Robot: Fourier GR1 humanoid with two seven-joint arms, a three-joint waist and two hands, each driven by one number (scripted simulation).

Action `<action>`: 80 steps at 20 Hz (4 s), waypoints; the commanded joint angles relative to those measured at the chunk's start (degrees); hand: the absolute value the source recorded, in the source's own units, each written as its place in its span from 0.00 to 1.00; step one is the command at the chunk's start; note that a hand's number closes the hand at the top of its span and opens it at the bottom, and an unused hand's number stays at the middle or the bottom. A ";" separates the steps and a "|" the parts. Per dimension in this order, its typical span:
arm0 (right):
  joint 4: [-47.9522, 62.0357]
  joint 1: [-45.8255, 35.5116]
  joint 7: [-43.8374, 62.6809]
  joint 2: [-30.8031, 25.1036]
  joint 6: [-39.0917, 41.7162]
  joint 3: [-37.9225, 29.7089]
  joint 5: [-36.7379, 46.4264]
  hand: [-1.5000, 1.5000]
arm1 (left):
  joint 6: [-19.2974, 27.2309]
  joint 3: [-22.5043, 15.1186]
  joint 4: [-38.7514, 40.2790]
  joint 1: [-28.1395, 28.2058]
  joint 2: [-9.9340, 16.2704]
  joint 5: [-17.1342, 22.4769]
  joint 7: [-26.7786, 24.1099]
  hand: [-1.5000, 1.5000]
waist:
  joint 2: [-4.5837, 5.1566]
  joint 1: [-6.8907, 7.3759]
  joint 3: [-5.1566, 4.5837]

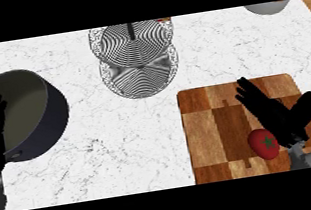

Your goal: Pick the tomato from the cutting board and place it in the tiered basket

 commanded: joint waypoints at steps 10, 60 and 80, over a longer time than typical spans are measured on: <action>-20.36 5.97 -11.65 -5.15 -0.01 2.71 14.43 0.00 | -14.18 -3.56 1.97 2.39 -3.22 9.12 0.09 0.50 | -1.58 -3.26 1.56; -23.20 8.48 -2.93 -13.52 7.16 6.49 75.36 0.00 | -22.13 2.41 -3.90 3.00 -9.43 2.52 6.07 0.50 | -1.35 0.16 1.73; -19.71 9.78 -9.54 -11.69 5.85 9.37 90.19 1.00 | -25.42 5.61 -5.42 2.49 -11.67 1.02 9.20 0.50 | -1.42 0.03 1.73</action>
